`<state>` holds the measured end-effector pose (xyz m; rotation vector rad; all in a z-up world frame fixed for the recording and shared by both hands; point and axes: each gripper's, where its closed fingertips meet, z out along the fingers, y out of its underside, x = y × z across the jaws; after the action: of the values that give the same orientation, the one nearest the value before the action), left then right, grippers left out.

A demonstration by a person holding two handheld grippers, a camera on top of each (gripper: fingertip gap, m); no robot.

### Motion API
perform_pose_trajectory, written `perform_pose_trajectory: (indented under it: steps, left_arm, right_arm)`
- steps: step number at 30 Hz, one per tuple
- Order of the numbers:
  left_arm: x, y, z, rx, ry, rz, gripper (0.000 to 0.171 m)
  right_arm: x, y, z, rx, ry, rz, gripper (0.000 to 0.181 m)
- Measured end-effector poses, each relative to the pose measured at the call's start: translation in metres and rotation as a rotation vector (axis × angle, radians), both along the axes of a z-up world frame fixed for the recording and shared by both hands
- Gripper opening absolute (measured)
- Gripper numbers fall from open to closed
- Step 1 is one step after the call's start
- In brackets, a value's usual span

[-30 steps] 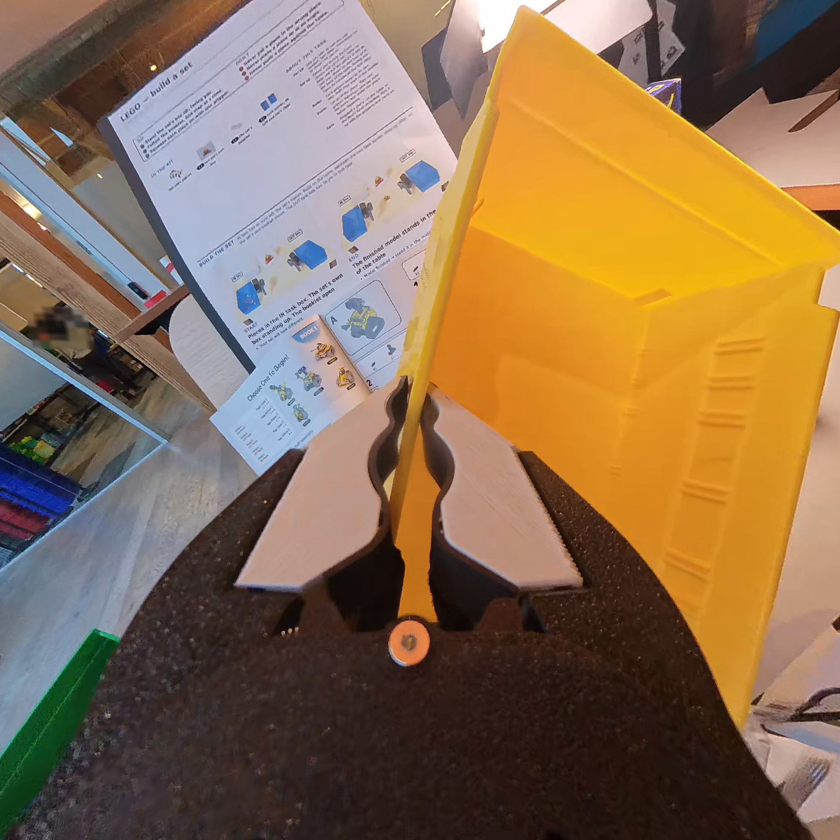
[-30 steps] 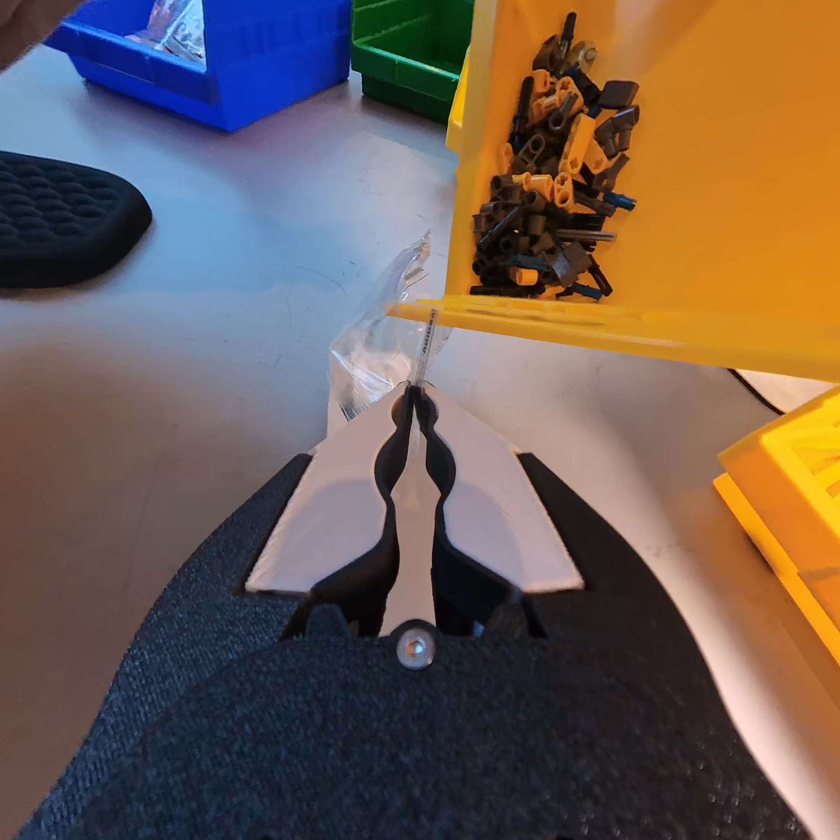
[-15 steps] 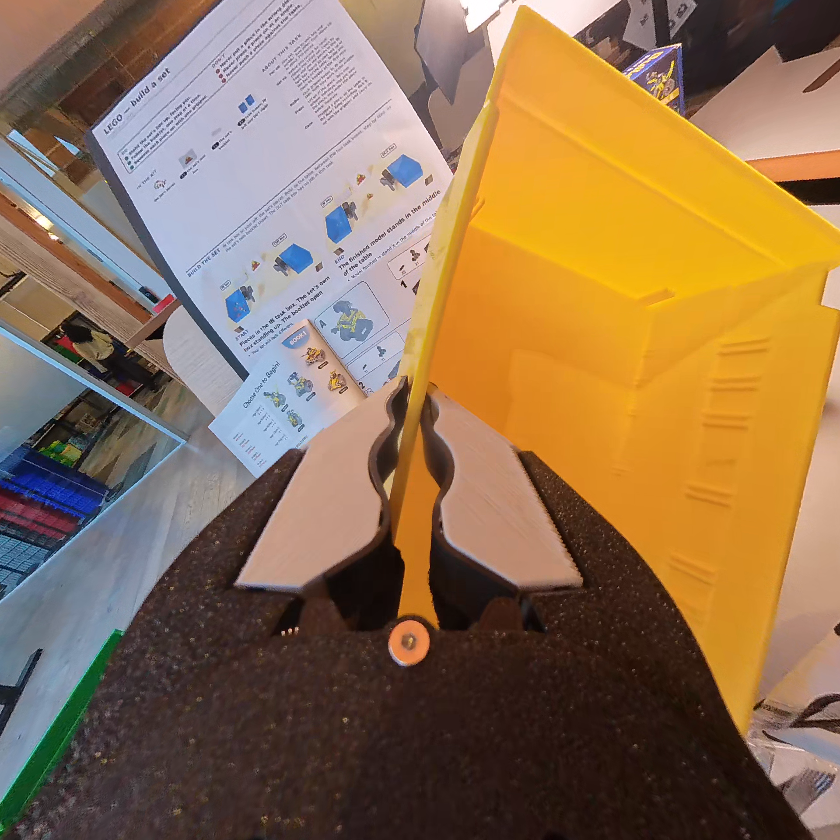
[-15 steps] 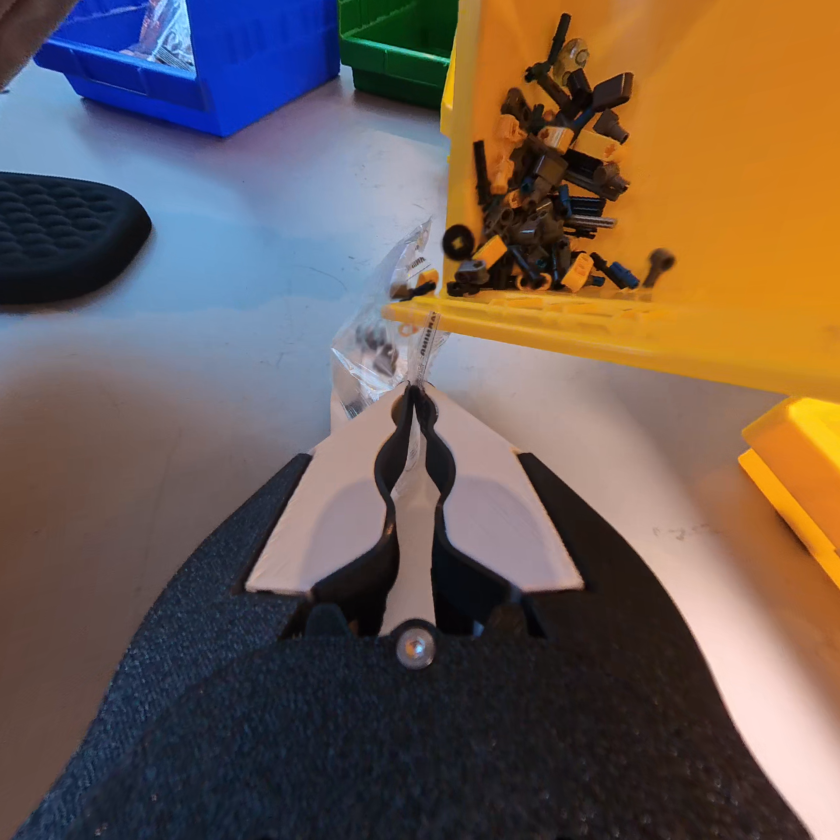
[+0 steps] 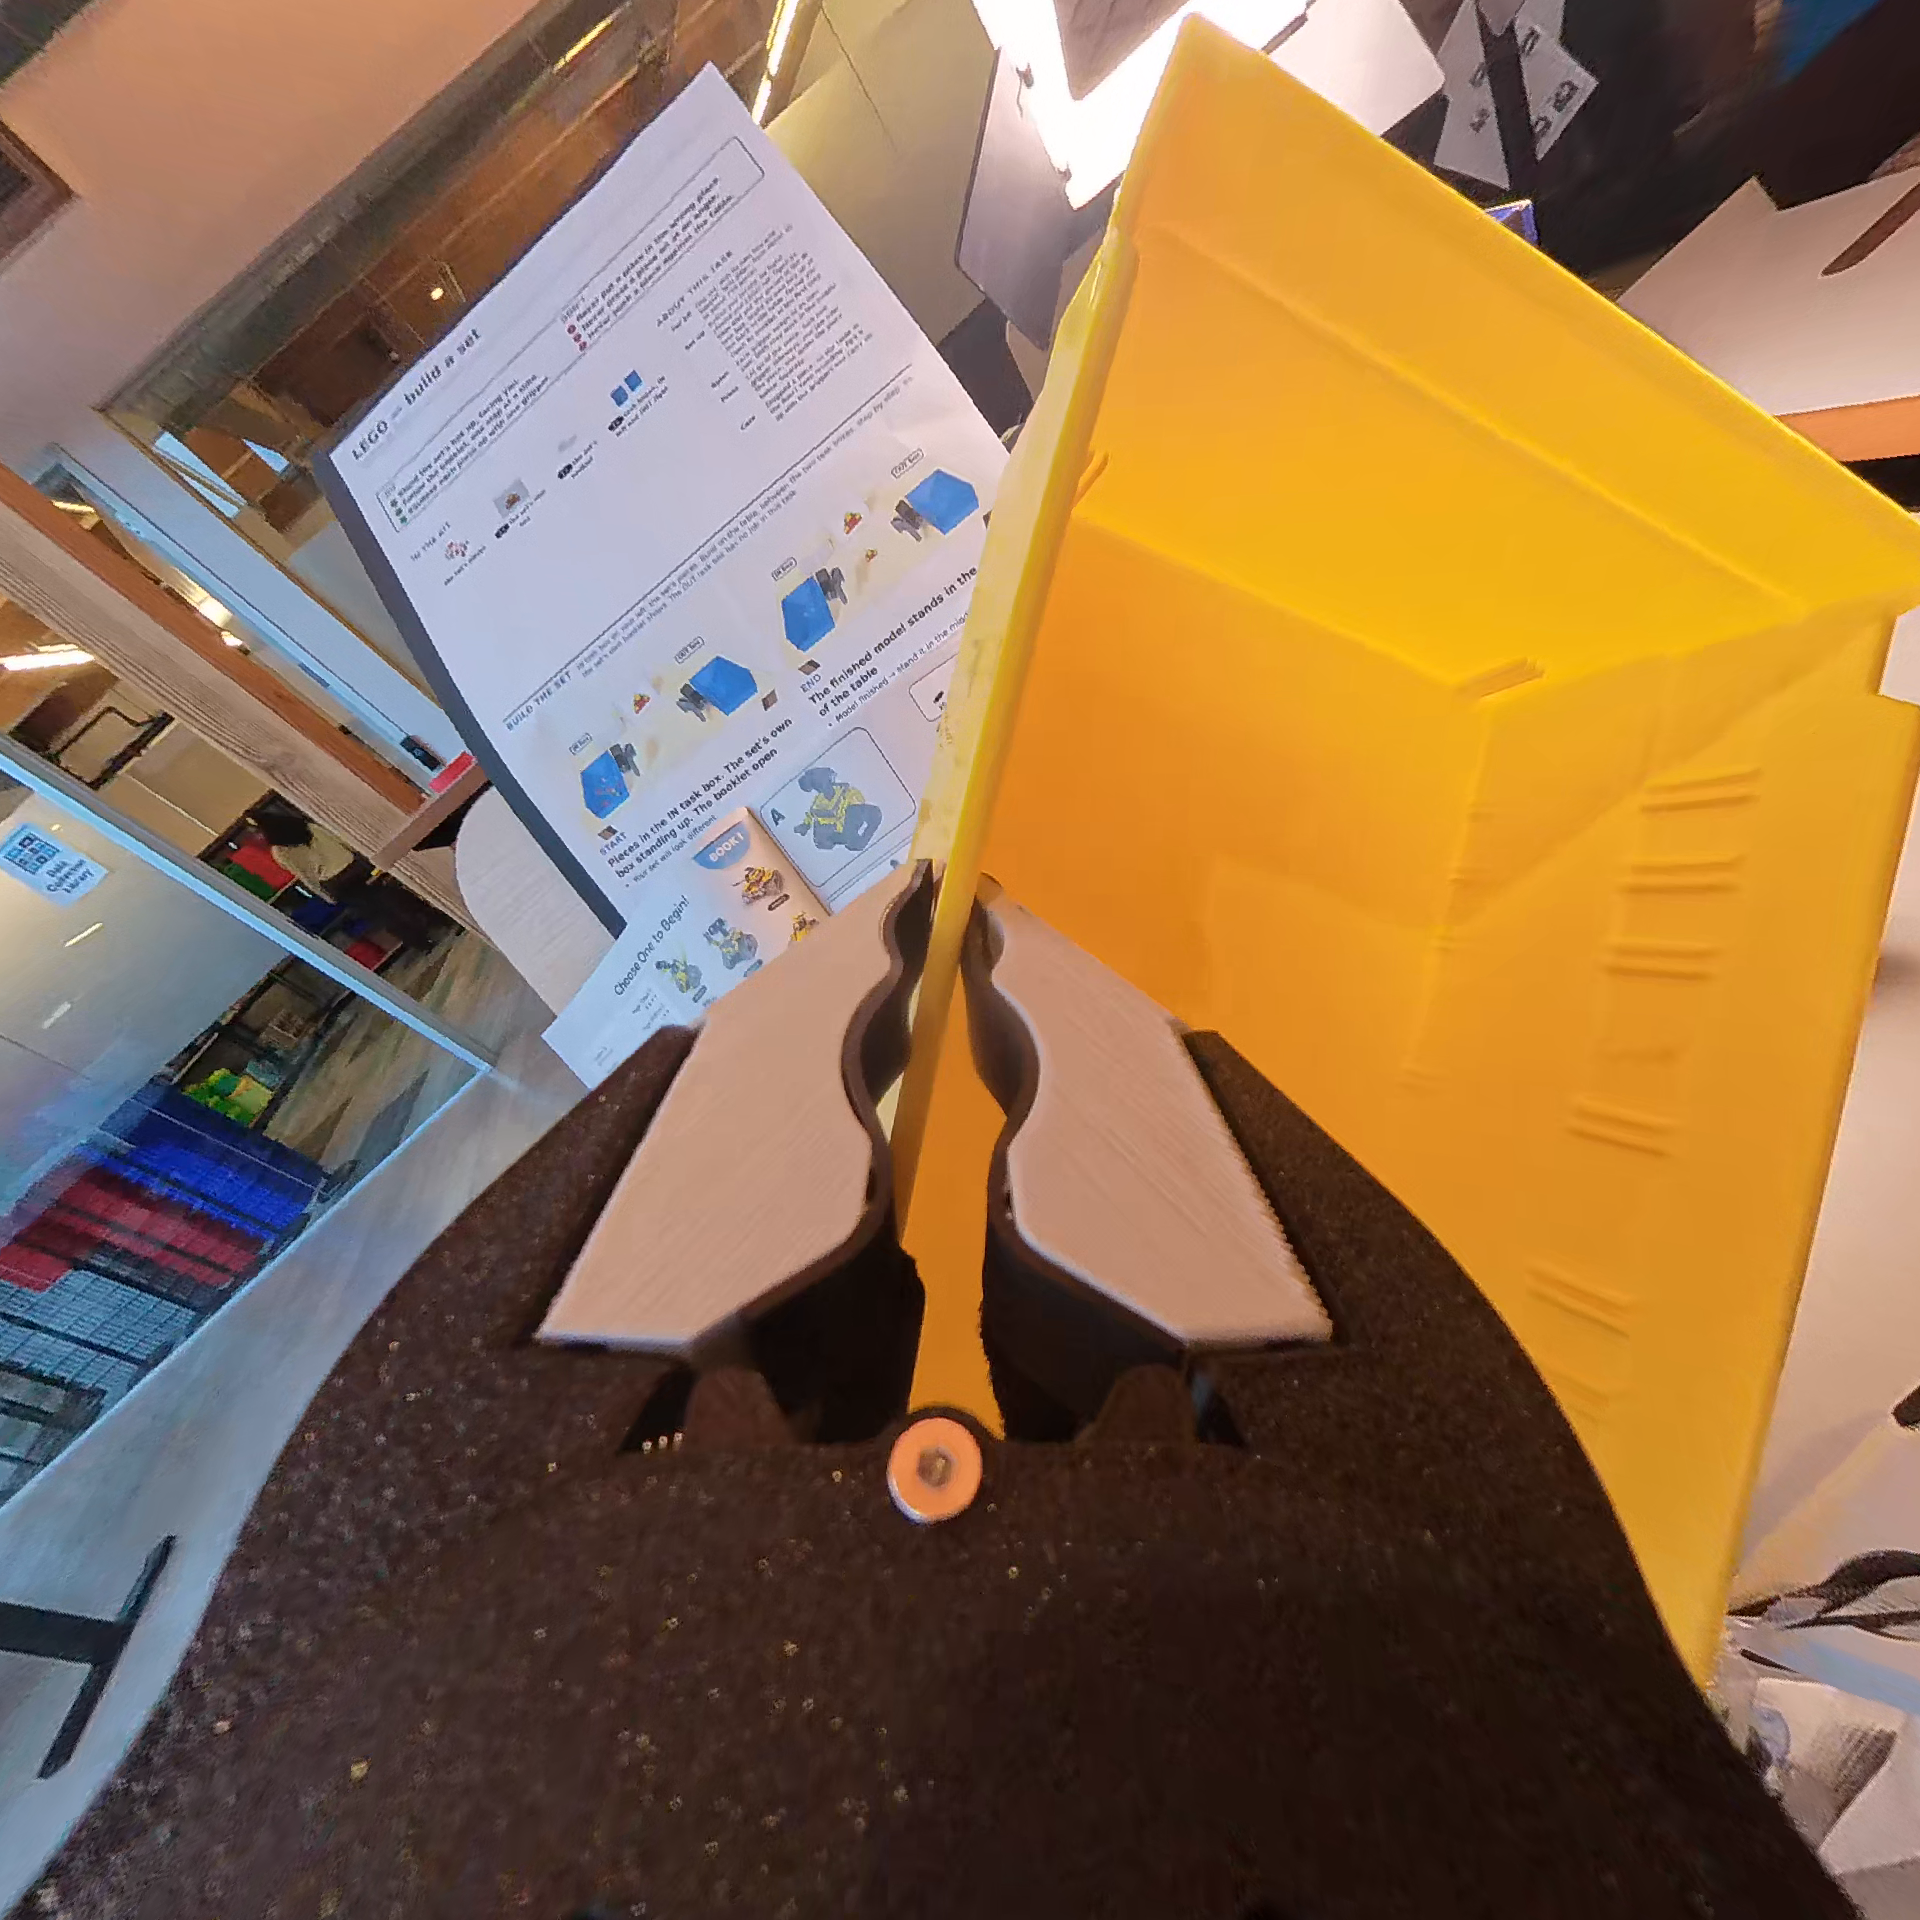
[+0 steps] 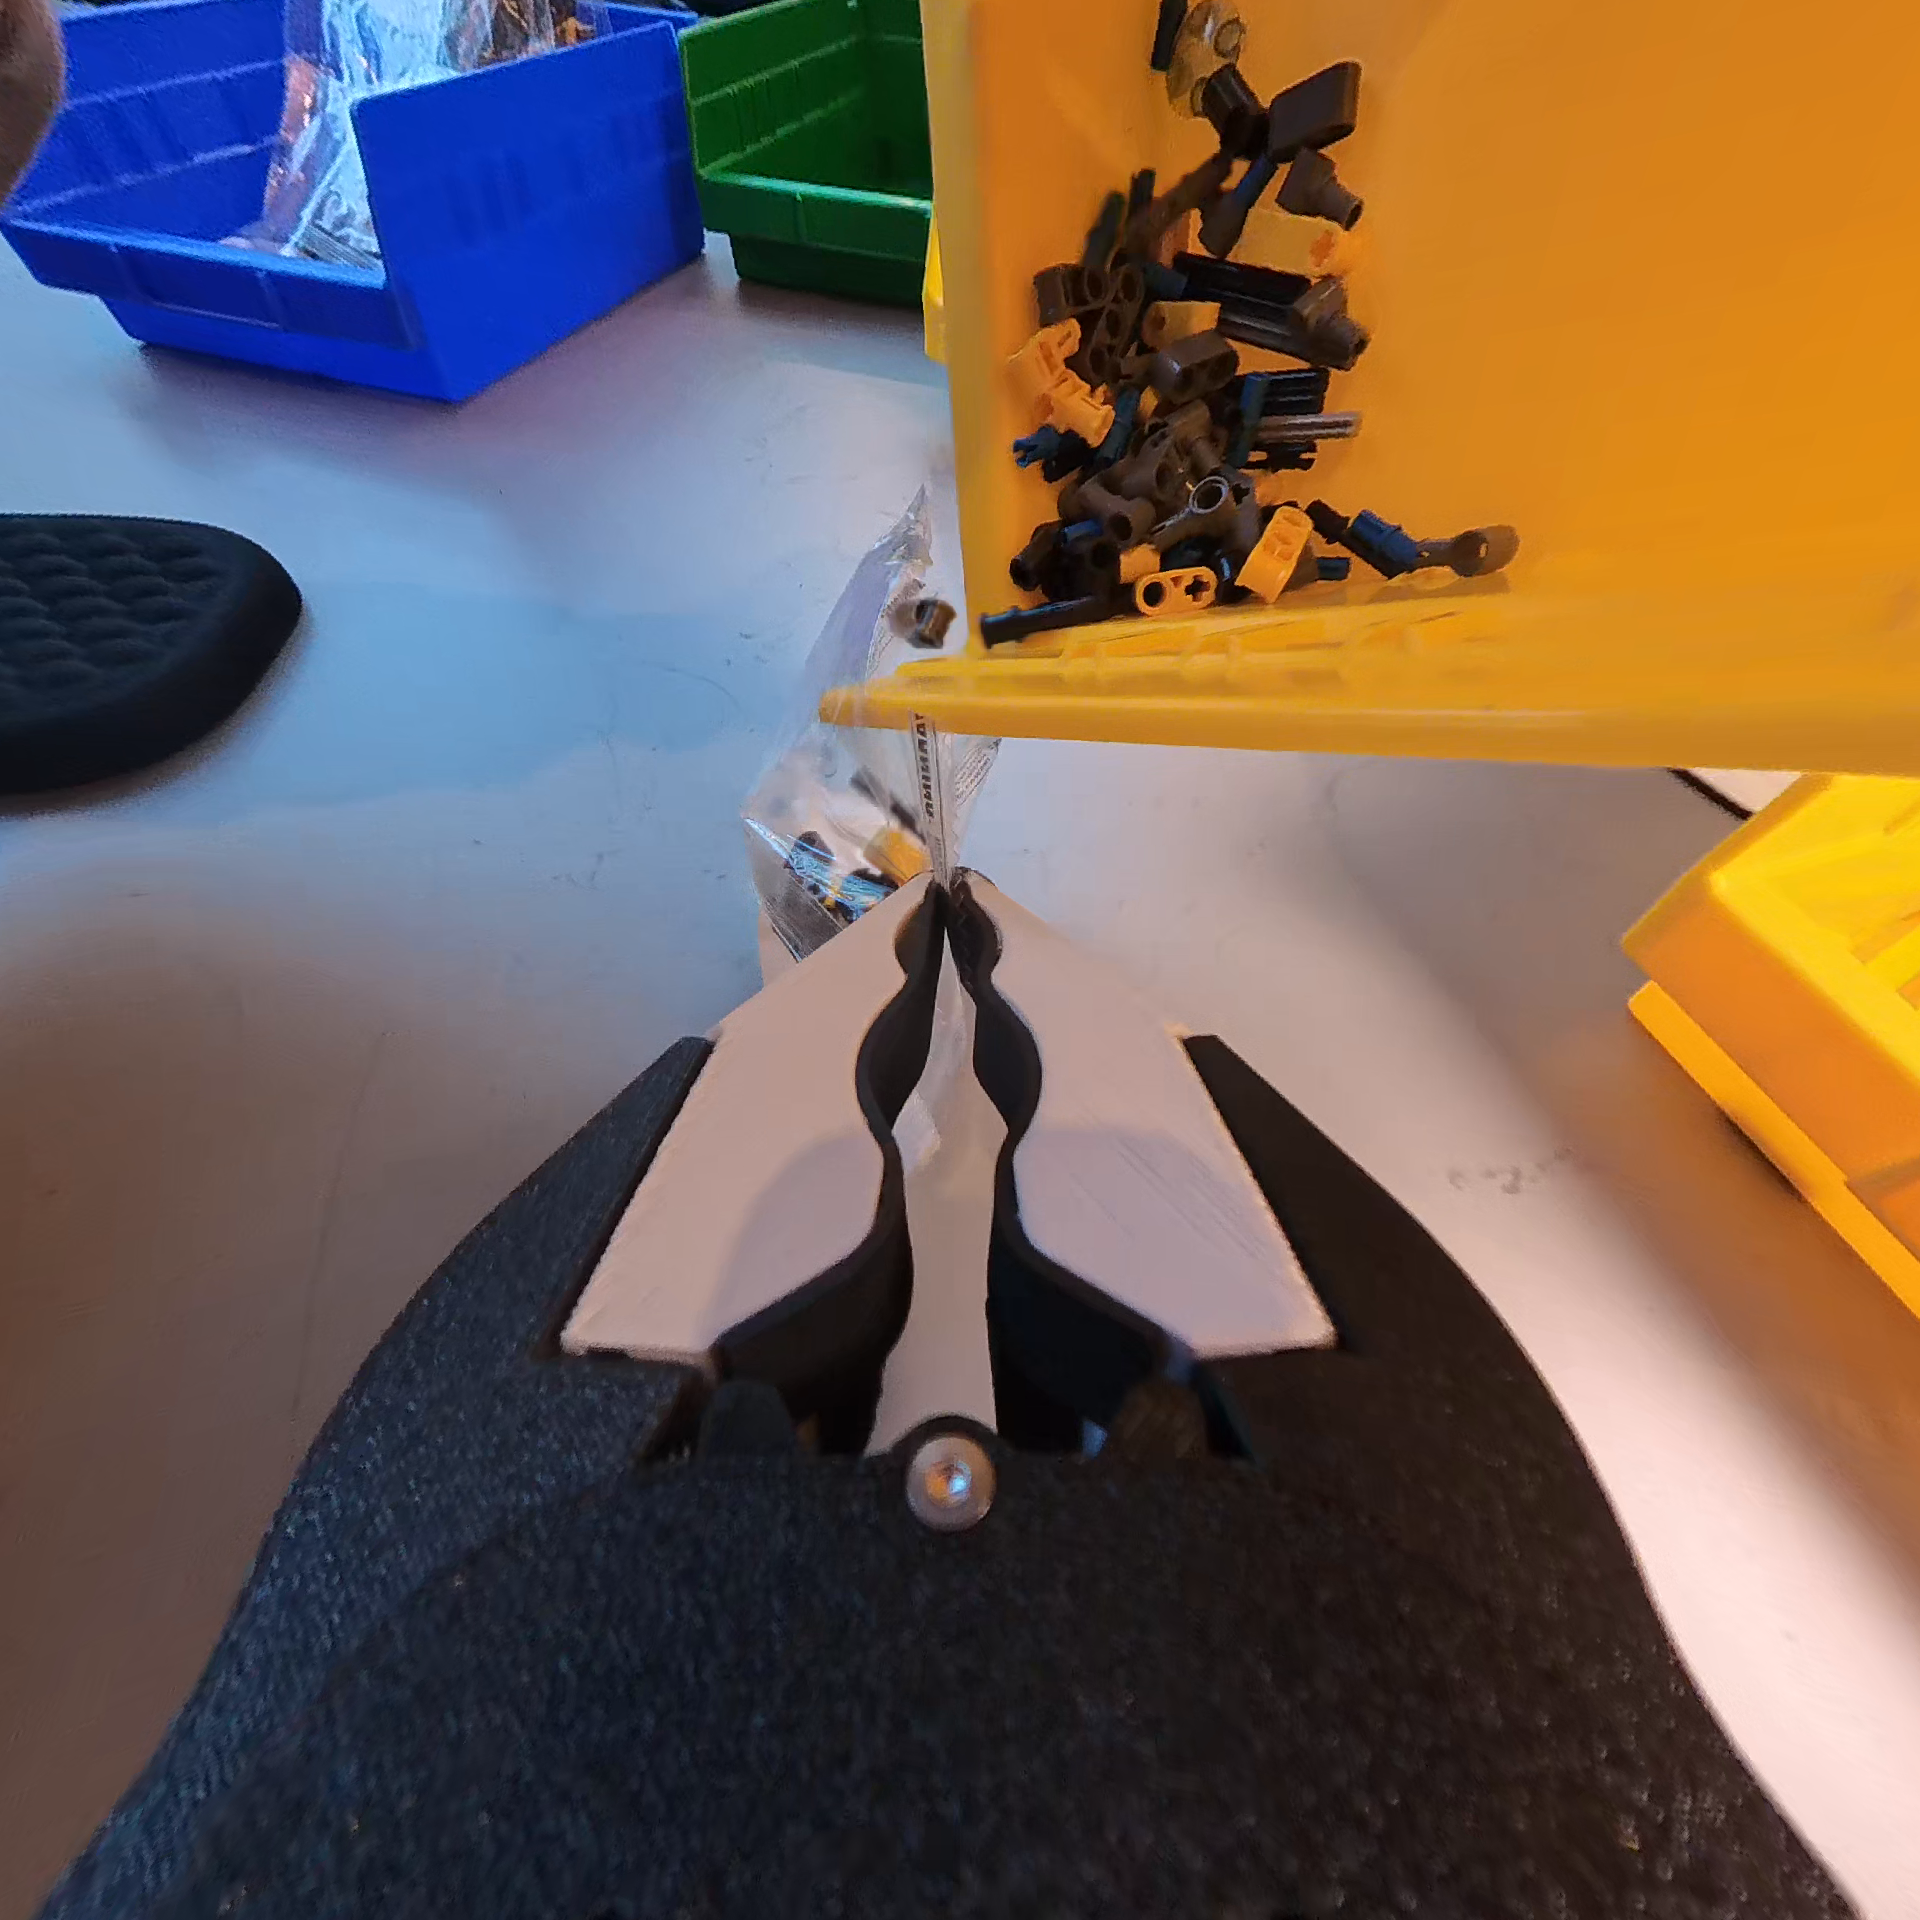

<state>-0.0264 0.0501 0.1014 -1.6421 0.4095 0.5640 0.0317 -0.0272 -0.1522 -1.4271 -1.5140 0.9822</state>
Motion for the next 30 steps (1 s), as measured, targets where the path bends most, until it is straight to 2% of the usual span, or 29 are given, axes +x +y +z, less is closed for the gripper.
perform_pose_trajectory:
  steps: [14,30]
  left_arm:
    - [0.013,0.015,0.004,0.011,0.021,-0.038,0.002]
    - [0.022,0.012,0.010,0.056,0.036,-0.060,0.001]
  right_arm:
    - [0.002,0.011,0.003,-0.062,0.026,-0.046,0.000]
    - [0.004,0.021,0.005,-0.095,0.045,-0.101,0.000]
